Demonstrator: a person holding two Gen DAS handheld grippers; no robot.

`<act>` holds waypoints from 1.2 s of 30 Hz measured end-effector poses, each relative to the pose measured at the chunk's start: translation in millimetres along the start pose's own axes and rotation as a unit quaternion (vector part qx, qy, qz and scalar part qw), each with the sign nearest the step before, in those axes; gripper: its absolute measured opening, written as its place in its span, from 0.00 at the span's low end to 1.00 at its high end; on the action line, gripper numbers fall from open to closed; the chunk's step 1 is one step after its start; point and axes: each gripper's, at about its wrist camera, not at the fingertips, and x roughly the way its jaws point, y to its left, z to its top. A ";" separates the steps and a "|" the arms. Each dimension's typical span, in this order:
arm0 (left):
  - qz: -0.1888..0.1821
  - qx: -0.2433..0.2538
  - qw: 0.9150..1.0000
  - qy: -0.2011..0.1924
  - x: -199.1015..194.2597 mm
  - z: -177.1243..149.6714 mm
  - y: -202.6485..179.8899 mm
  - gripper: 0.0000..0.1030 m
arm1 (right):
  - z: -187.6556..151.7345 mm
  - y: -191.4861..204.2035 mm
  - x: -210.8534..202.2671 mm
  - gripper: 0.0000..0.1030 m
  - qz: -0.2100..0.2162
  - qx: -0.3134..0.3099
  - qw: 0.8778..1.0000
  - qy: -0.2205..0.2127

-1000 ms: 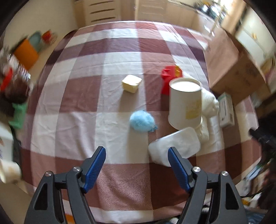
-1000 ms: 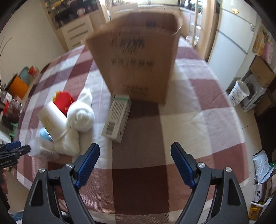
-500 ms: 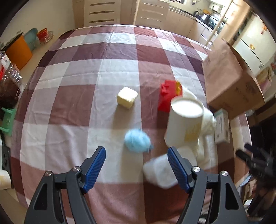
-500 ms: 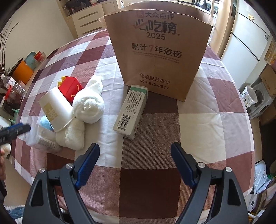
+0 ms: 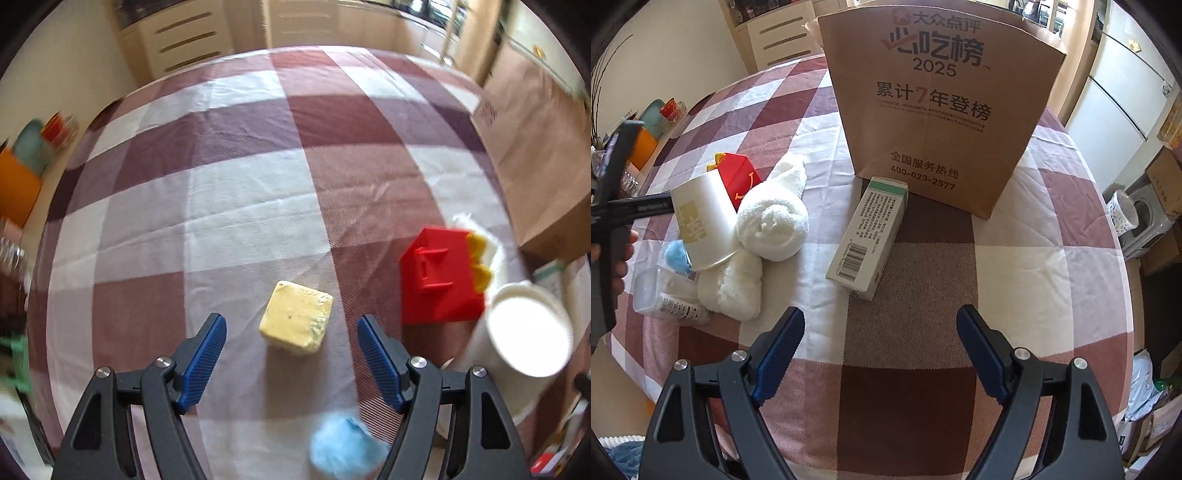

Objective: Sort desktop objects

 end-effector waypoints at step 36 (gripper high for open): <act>-0.026 -0.003 0.999 -0.017 -14.1 -40.2 9.4 0.37 | 17.4 -6.6 59.3 0.45 -0.020 -0.012 1.000 0.019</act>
